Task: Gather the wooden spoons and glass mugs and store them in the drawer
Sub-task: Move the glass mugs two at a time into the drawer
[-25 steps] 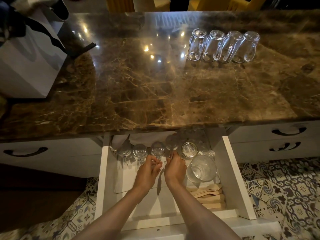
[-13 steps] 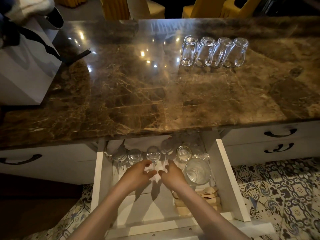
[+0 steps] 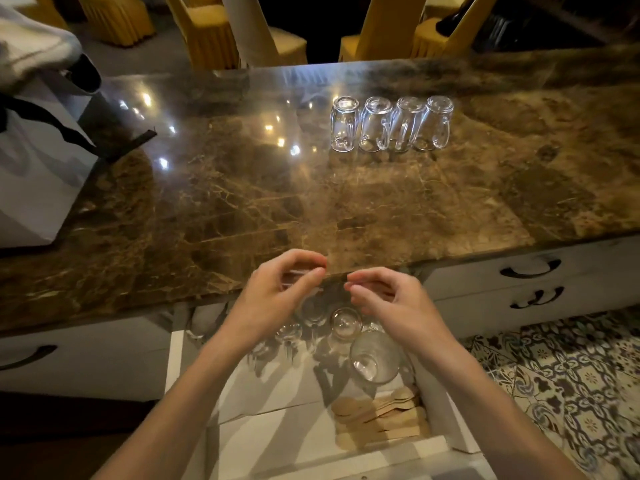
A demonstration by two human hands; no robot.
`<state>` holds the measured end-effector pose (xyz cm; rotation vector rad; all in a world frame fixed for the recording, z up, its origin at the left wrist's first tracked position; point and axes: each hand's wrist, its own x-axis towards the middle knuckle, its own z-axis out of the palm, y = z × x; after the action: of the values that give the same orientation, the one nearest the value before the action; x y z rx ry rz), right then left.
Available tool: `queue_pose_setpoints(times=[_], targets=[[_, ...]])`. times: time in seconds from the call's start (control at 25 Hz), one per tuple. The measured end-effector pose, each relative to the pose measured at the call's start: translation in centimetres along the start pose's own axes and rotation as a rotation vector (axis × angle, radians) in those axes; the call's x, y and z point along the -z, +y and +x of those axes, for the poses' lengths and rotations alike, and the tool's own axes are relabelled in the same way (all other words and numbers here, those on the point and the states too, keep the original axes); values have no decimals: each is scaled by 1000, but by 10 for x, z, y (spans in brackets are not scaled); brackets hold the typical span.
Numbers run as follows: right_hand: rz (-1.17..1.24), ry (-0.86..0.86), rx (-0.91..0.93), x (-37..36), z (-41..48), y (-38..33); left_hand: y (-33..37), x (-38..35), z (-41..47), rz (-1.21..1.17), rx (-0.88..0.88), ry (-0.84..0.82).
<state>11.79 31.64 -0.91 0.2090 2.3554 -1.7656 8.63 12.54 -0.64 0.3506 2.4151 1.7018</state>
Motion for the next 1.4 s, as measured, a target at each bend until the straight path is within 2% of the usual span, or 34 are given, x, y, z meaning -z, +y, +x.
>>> queue_pose_setpoints(times=[0.16, 0.48, 0.8, 1.08, 1.4], targets=[[98, 43, 51, 22, 20, -15, 14, -5, 32, -154, -59, 38], [157, 158, 120, 51, 85, -30, 29, -15, 108, -246, -55, 84], [91, 309, 160, 75, 167, -41, 21, -27, 177, -288, 59, 191], [-155, 473, 212, 77, 211, -44, 16, -30, 219, -123, 112, 266], [-298, 481, 150, 69, 244, -49, 9, -35, 249, 4, 84, 260]])
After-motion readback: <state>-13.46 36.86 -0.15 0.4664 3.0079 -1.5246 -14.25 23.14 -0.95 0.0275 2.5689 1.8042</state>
